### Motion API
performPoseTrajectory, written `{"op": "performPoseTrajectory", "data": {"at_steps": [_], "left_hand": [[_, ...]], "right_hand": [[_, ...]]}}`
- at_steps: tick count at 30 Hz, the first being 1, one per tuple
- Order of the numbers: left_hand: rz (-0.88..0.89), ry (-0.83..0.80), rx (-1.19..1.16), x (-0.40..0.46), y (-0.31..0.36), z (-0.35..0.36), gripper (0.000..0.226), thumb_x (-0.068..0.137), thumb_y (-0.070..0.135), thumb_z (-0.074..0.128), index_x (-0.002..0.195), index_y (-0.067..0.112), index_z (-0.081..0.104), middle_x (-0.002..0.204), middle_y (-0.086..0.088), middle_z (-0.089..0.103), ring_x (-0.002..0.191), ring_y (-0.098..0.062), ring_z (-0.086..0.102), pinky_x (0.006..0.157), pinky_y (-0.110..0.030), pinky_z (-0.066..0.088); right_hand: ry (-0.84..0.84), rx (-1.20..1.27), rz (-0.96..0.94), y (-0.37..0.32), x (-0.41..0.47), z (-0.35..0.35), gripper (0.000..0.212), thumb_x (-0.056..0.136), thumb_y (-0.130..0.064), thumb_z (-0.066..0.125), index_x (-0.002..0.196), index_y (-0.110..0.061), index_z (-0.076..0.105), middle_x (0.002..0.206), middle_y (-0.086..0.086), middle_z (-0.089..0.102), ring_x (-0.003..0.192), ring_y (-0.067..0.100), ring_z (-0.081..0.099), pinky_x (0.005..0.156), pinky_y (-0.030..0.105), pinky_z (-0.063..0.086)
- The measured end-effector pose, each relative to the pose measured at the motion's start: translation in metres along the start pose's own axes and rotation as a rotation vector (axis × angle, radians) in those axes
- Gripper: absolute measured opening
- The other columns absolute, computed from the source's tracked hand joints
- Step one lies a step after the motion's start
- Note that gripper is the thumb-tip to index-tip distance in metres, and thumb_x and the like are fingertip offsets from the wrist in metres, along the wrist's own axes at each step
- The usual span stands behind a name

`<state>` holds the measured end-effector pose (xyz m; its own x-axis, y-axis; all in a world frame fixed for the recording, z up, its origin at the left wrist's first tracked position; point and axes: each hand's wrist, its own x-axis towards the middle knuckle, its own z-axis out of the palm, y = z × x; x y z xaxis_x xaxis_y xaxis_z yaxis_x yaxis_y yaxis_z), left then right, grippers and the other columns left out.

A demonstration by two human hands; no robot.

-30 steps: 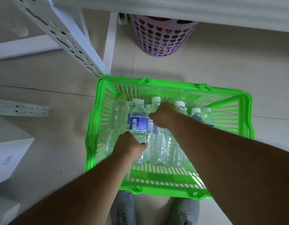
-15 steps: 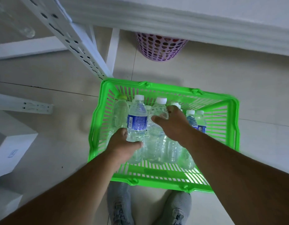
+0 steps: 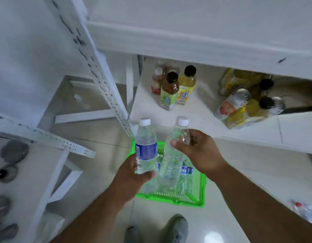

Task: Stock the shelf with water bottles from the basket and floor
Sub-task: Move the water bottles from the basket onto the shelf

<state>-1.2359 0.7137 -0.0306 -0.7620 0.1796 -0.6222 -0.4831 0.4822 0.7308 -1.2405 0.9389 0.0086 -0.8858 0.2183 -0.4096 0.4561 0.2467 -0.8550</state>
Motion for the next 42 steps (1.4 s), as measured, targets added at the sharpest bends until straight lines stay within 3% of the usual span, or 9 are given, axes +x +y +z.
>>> {"op": "performPoseTrajectory", "data": {"at_steps": [3, 7, 12, 16, 20, 22, 27, 34, 42], "left_hand": [[0.085, 0.035, 0.016, -0.067, 0.054, -0.028, 0.047, 0.066, 0.043, 0.081, 0.109, 0.039, 0.061, 0.110, 0.007, 0.068, 0.107, -0.013, 0.060, 0.094, -0.032, 0.050], [0.208, 0.045, -0.014, -0.142, 0.108, -0.056, 0.052, 0.073, 0.030, 0.084, 0.119, 0.037, 0.059, 0.114, 0.014, 0.069, 0.111, -0.007, 0.061, 0.098, -0.030, 0.048], [0.357, 0.066, -0.053, -0.242, 0.164, -0.089, 0.043, 0.075, 0.013, 0.082, 0.109, 0.030, 0.062, 0.099, 0.014, 0.073, 0.091, 0.006, 0.065, 0.069, -0.005, 0.045], [0.450, 0.098, -0.053, -0.297, 0.189, -0.105, 0.046, 0.070, 0.010, 0.084, 0.107, 0.026, 0.063, 0.098, 0.007, 0.075, 0.092, -0.006, 0.069, 0.076, -0.018, 0.051], [0.540, 0.126, -0.041, -0.326, 0.210, -0.108, 0.045, 0.069, 0.004, 0.084, 0.106, 0.022, 0.065, 0.095, 0.004, 0.076, 0.088, -0.007, 0.070, 0.074, -0.013, 0.052], [0.561, 0.124, -0.034, -0.334, 0.220, -0.108, 0.048, 0.068, 0.005, 0.085, 0.108, 0.024, 0.065, 0.096, 0.005, 0.077, 0.093, -0.012, 0.071, 0.079, -0.023, 0.055], [0.595, 0.135, -0.033, -0.339, 0.251, -0.097, 0.047, 0.074, 0.001, 0.081, 0.112, 0.022, 0.063, 0.099, 0.003, 0.074, 0.090, -0.007, 0.067, 0.055, -0.007, 0.048], [0.582, 0.156, -0.029, -0.321, 0.295, -0.067, 0.042, 0.077, 0.001, 0.079, 0.106, 0.026, 0.063, 0.099, 0.006, 0.073, 0.077, 0.009, 0.067, 0.053, -0.007, 0.049], [0.523, 0.234, -0.031, -0.265, 0.330, -0.056, 0.046, 0.070, 0.014, 0.084, 0.108, 0.031, 0.063, 0.101, 0.012, 0.075, 0.092, -0.003, 0.071, 0.090, -0.034, 0.056]], "right_hand": [[-0.010, 0.058, -0.088, -0.074, -0.059, -0.028, 0.019, 0.082, -0.027, 0.081, 0.097, -0.018, 0.074, 0.090, 0.003, 0.077, 0.087, 0.020, 0.073, 0.086, 0.037, 0.056], [0.056, 0.107, -0.204, -0.153, -0.130, -0.051, 0.026, 0.086, -0.024, 0.077, 0.107, -0.012, 0.067, 0.085, -0.014, 0.074, 0.080, -0.002, 0.067, 0.076, 0.015, 0.050], [0.171, 0.070, -0.353, -0.238, -0.223, -0.070, 0.020, 0.087, -0.022, 0.076, 0.106, -0.021, 0.069, 0.099, -0.010, 0.077, 0.092, 0.005, 0.073, 0.083, 0.023, 0.056], [0.237, 0.089, -0.425, -0.282, -0.279, -0.081, 0.018, 0.083, -0.019, 0.080, 0.095, -0.025, 0.069, 0.089, -0.011, 0.078, 0.081, 0.001, 0.073, 0.064, 0.012, 0.050], [0.288, 0.071, -0.461, -0.308, -0.309, -0.095, 0.016, 0.082, -0.026, 0.082, 0.091, -0.029, 0.069, 0.088, -0.015, 0.077, 0.083, 0.001, 0.073, 0.075, 0.020, 0.054], [0.298, 0.066, -0.478, -0.316, -0.317, -0.104, 0.017, 0.082, -0.029, 0.081, 0.096, -0.025, 0.071, 0.090, -0.013, 0.078, 0.084, 0.003, 0.073, 0.079, 0.025, 0.055], [0.305, 0.038, -0.524, -0.334, -0.317, -0.130, 0.020, 0.084, -0.036, 0.078, 0.097, -0.023, 0.072, 0.087, -0.014, 0.077, 0.078, 0.000, 0.072, 0.066, 0.015, 0.050], [0.316, -0.060, -0.541, -0.338, -0.269, -0.177, 0.041, 0.079, -0.055, 0.074, 0.106, -0.025, 0.069, 0.093, -0.013, 0.075, 0.083, 0.000, 0.069, 0.074, 0.022, 0.052], [0.277, -0.090, -0.497, -0.350, -0.193, -0.206, 0.055, 0.077, -0.057, 0.075, 0.121, -0.026, 0.064, 0.106, -0.014, 0.072, 0.095, 0.005, 0.068, 0.083, 0.026, 0.055]]}}
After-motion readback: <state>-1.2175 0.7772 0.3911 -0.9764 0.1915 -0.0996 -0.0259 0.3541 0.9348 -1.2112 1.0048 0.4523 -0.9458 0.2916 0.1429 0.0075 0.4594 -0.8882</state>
